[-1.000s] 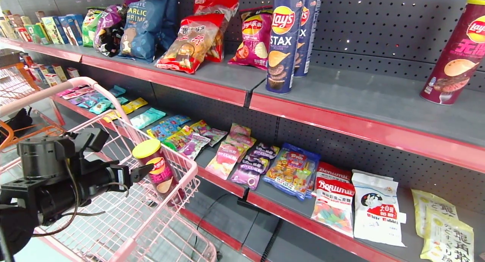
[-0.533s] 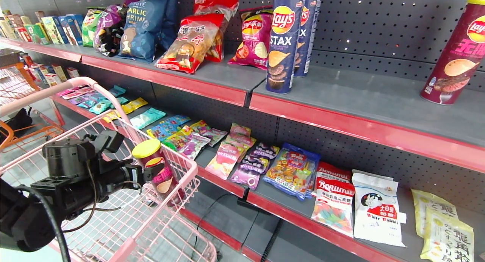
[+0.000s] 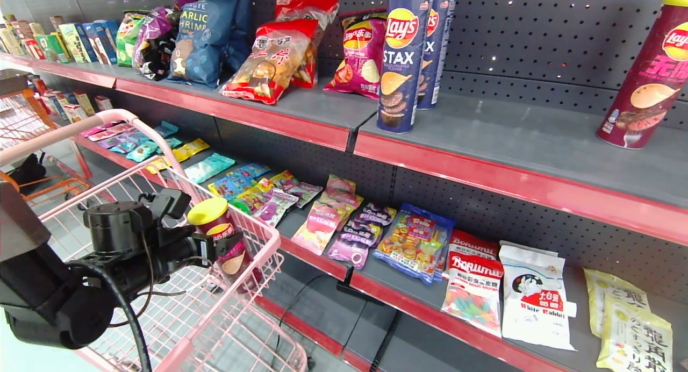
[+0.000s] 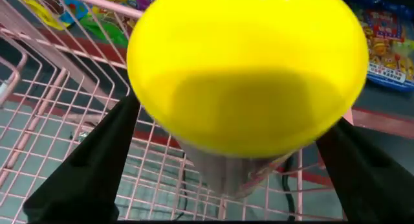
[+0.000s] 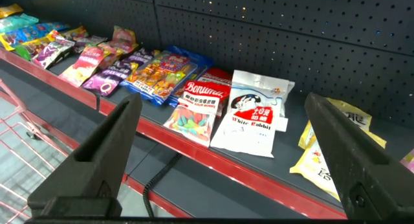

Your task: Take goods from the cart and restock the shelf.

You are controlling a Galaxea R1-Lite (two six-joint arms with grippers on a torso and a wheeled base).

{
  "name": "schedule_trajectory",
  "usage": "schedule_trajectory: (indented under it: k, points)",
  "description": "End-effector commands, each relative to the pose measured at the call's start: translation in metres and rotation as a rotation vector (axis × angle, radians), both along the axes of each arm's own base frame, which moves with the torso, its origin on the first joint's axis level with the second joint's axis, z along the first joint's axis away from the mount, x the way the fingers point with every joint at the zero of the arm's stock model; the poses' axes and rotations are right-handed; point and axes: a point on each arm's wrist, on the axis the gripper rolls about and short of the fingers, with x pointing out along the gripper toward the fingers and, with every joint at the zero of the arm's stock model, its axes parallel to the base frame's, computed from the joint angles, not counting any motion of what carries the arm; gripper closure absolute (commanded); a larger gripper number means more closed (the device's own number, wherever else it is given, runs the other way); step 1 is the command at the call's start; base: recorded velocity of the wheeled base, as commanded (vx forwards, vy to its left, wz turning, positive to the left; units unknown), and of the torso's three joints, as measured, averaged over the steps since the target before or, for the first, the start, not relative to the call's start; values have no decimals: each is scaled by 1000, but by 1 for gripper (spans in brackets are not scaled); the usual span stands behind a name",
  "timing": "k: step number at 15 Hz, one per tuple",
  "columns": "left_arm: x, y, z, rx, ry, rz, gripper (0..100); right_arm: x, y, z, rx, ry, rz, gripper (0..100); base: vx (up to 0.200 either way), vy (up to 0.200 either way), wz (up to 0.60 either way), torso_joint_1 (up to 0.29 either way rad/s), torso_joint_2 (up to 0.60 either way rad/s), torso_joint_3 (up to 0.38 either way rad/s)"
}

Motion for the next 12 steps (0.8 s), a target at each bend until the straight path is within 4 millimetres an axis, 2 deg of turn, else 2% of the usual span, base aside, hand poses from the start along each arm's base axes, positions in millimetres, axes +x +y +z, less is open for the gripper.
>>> schedule_trajectory:
  k: [1, 2, 5, 7, 11, 12]
  points:
    - [3, -3, -2, 0, 3, -11, 0, 0, 0, 0, 0, 2, 0, 0, 0, 0, 0, 0, 0, 0]
    - [4, -4, -3, 0, 5, -12, 100, 0, 0, 0, 0, 2, 0, 0, 0, 0, 0, 0, 0, 0]
    - [5, -6, -10, 9, 28, -14, 100, 0, 0, 0, 0, 0, 0, 0, 0, 0, 0, 0, 0, 0]
    - [4, -6, -5, 10, 9, -12, 100, 0, 0, 0, 0, 2, 0, 0, 0, 0, 0, 0, 0, 0]
    - [-11, -3, 51, 6, -149, 19, 100, 0, 0, 0, 0, 0, 1, 0, 0, 0, 0, 0, 0, 0]
    - [-26, -2, 73, 2, -164, 26, 100, 0, 0, 0, 0, 2, 1, 0, 0, 0, 0, 0, 0, 0]
